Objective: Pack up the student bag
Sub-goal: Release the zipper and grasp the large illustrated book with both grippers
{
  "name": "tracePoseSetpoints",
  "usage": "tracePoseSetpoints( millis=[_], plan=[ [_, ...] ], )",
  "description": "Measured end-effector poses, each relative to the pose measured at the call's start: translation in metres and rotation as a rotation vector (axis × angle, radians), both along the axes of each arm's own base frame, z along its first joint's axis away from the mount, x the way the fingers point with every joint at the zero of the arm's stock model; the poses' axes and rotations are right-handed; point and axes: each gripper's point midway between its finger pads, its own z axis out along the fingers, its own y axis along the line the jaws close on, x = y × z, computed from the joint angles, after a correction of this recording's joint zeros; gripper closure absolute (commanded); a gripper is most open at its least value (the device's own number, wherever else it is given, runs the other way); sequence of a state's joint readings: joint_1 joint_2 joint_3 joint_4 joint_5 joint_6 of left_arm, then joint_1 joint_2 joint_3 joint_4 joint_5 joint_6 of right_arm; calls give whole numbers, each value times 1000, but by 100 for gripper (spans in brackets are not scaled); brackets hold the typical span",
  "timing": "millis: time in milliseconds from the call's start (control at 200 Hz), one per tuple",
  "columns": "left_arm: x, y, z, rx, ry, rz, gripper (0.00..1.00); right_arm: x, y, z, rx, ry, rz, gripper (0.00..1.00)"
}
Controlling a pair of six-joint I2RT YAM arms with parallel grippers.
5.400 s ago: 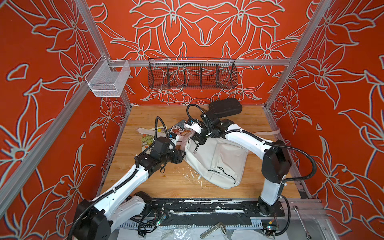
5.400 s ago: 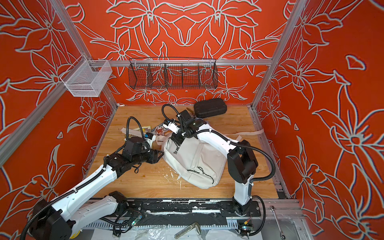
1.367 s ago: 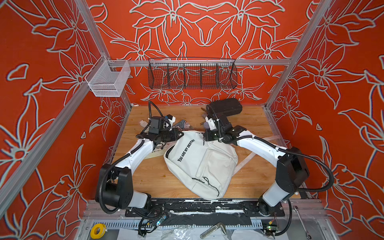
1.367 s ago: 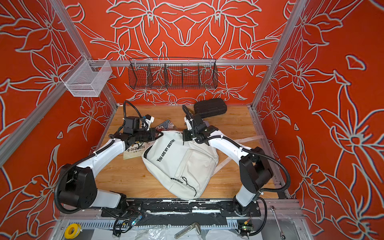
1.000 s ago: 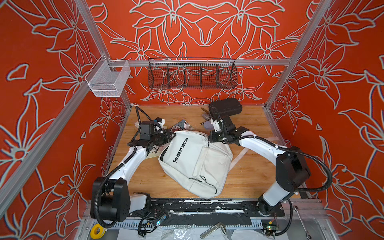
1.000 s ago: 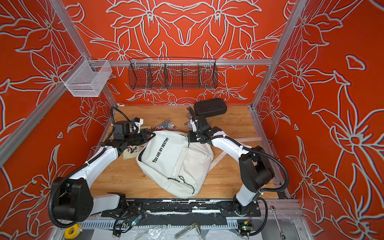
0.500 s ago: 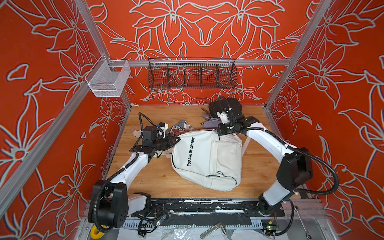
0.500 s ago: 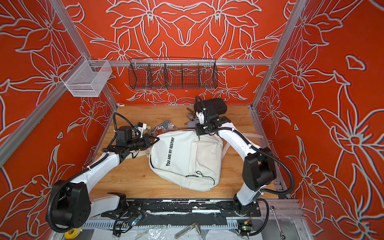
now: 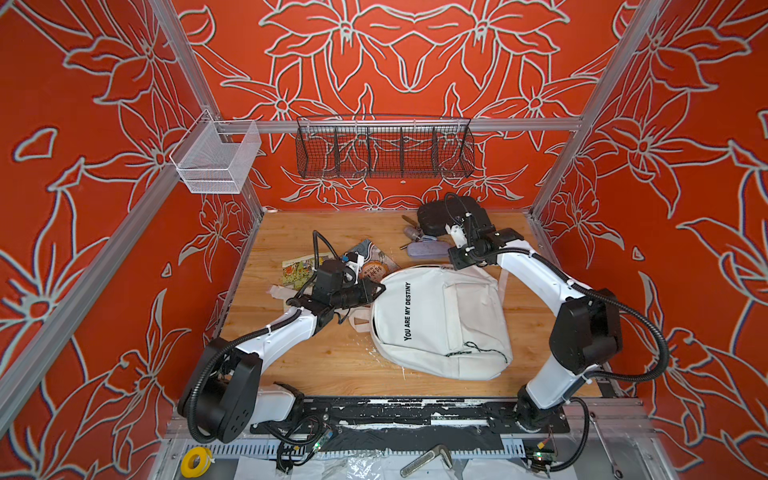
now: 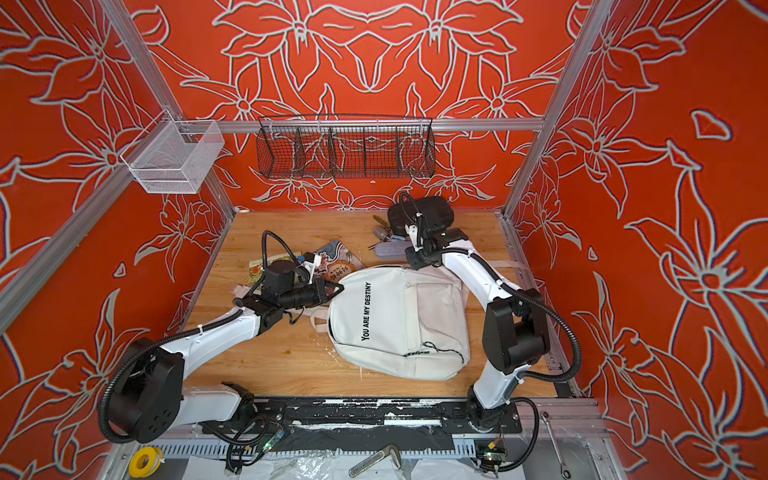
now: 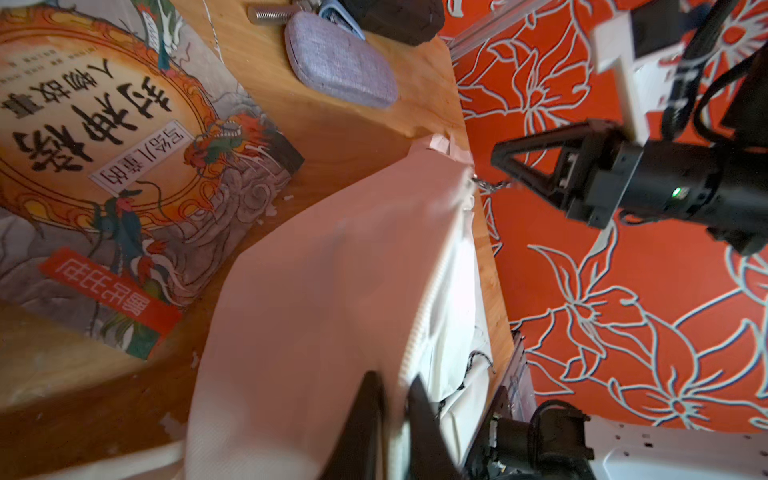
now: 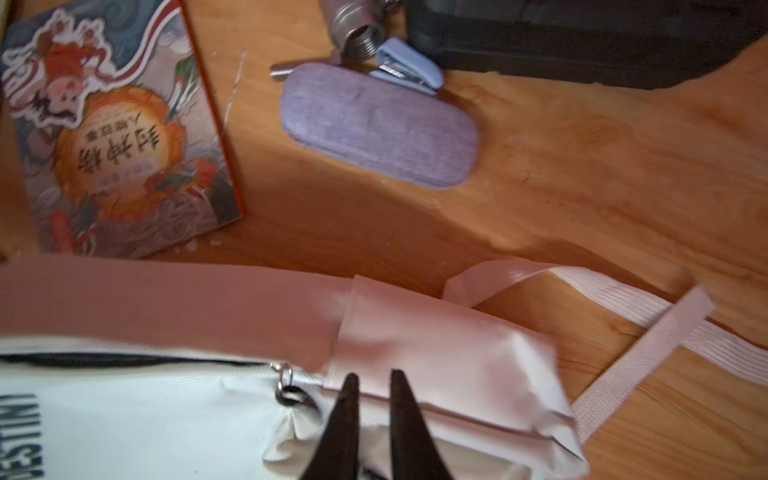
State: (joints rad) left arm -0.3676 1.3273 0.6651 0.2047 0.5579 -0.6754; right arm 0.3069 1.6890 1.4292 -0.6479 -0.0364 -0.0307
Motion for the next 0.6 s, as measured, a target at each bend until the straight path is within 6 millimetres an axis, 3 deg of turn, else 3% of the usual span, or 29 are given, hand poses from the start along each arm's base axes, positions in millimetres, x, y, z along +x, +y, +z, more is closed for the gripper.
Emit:
tracePoseSetpoints(
  millis=[145, 290, 370, 445, 600],
  plan=[
    [1, 4, 0, 87, -8, 17, 26, 7, -12, 14, -22, -58, -28, 63],
    [15, 26, 39, 178, -120, 83, 20, 10, 2, 40, 40, -140, 11, 55],
    [30, 46, 66, 185, -174, 141, 19, 13, 27, 54, 97, -197, 89, 52],
    [44, 69, 80, 179, -188, 205, 20, 13, 59, 58, 136, -215, 188, 51],
    [63, 107, 65, 171, -94, 282, 20, 46, 146, 58, 198, -224, 374, 48]
  ],
)
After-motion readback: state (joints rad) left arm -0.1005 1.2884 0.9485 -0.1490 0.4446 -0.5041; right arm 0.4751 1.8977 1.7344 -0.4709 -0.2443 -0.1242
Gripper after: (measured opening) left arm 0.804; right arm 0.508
